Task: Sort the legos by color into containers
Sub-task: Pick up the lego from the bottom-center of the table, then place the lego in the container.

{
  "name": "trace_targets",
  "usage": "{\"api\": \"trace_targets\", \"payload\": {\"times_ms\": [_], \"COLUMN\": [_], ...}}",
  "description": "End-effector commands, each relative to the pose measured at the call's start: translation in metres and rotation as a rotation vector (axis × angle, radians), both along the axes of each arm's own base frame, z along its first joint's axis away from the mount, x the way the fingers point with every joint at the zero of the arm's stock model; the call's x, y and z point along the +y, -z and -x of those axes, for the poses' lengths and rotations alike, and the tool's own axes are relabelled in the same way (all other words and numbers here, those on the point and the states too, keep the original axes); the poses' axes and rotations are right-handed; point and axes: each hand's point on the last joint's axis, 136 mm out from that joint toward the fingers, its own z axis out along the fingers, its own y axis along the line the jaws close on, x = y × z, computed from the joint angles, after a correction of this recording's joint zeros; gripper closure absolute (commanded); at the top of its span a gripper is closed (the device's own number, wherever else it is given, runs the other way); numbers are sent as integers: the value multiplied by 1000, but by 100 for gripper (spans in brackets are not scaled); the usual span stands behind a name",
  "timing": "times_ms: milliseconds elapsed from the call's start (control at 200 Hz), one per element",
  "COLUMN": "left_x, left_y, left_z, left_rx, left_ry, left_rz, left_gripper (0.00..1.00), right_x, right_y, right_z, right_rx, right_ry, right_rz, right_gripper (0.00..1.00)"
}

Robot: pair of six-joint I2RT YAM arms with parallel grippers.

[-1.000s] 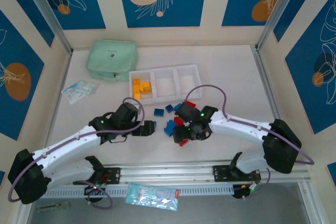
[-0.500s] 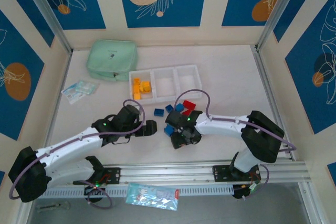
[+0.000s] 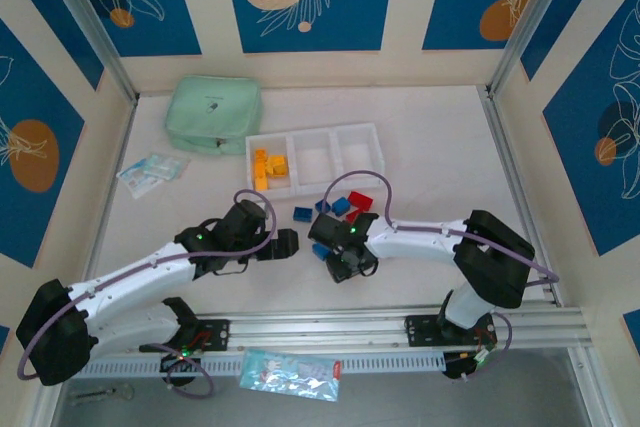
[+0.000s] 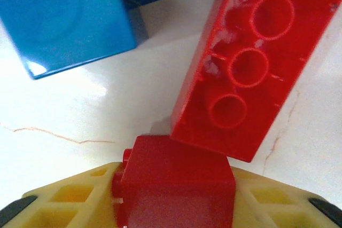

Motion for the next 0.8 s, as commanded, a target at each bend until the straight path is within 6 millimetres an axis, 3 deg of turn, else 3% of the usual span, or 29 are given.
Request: {"api": "trace_targets", "payload": {"times_ms": [0,165,295,420,550,795], "left_x": [8,14,26,38,50,61], "left_y": [-5,-25,-44,-60,-75,-86], "left_z": [0,-6,-15,-29,-46,-76], "left_rx": [-5,-58,-98,-121,-143,-162], "left_ry": [-23,-28,-57,-91,-124,-168], "left_rz": [-41,-54,-68,-76,-79,-79], "left_gripper": [1,1,1,1,1,1], "right_x": [5,15,26,41,51,71], "right_y": [-17,-52,-87,-115,-134,-125], "right_z": [-1,-6,-29,-70,-129,-221], "right_rx": [-26,-71,-128,-171,-276,-378], "right_ry": [-27,-50,-36,0,37,52], "right_rz": [-8,-96,-189,-305,-343,-321], "right_gripper": [56,56,56,56,56,56]}}
